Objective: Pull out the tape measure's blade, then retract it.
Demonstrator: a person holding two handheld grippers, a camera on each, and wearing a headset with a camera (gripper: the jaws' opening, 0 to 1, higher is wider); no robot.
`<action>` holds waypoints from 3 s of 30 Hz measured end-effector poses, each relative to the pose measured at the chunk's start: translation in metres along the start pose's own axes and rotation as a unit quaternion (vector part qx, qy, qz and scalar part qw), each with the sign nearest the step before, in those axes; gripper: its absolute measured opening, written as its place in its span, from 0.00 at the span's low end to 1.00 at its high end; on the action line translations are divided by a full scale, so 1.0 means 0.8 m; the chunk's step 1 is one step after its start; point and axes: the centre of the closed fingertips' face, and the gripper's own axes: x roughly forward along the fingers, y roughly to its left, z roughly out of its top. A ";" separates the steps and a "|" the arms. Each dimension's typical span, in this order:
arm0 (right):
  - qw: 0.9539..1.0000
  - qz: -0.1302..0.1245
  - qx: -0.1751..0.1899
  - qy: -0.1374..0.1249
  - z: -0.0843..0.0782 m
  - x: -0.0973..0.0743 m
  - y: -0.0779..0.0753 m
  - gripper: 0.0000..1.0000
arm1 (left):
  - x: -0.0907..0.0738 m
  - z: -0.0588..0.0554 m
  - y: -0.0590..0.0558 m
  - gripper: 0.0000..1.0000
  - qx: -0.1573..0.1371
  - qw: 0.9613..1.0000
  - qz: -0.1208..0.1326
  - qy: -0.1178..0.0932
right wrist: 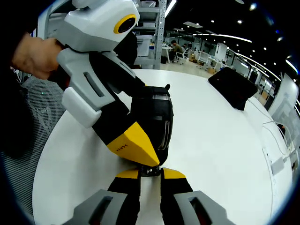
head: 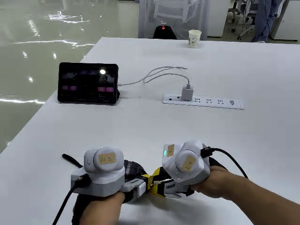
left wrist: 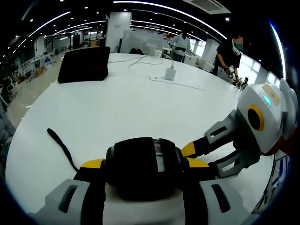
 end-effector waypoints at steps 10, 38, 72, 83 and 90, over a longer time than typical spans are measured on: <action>1.000 -0.024 0.020 0.002 -0.012 -0.018 -0.004 0.14 | -0.006 -0.004 0.001 0.62 0.014 1.000 -0.003 0.006; 0.993 -0.080 0.087 -0.025 -0.035 -0.087 0.001 0.30 | -0.039 -0.008 0.005 0.70 0.061 0.998 -0.025 -0.006; 0.974 -0.140 0.163 -0.075 -0.065 -0.147 0.046 0.54 | -0.067 -0.029 -0.015 0.84 0.152 0.984 -0.093 -0.021; 0.964 -0.168 0.184 -0.091 -0.075 -0.161 0.054 0.64 | -0.077 -0.030 -0.016 0.88 0.170 0.979 -0.111 -0.036; 0.958 -0.185 0.194 -0.097 -0.079 -0.170 0.058 0.69 | -0.083 -0.033 -0.021 0.89 0.184 0.974 -0.128 -0.044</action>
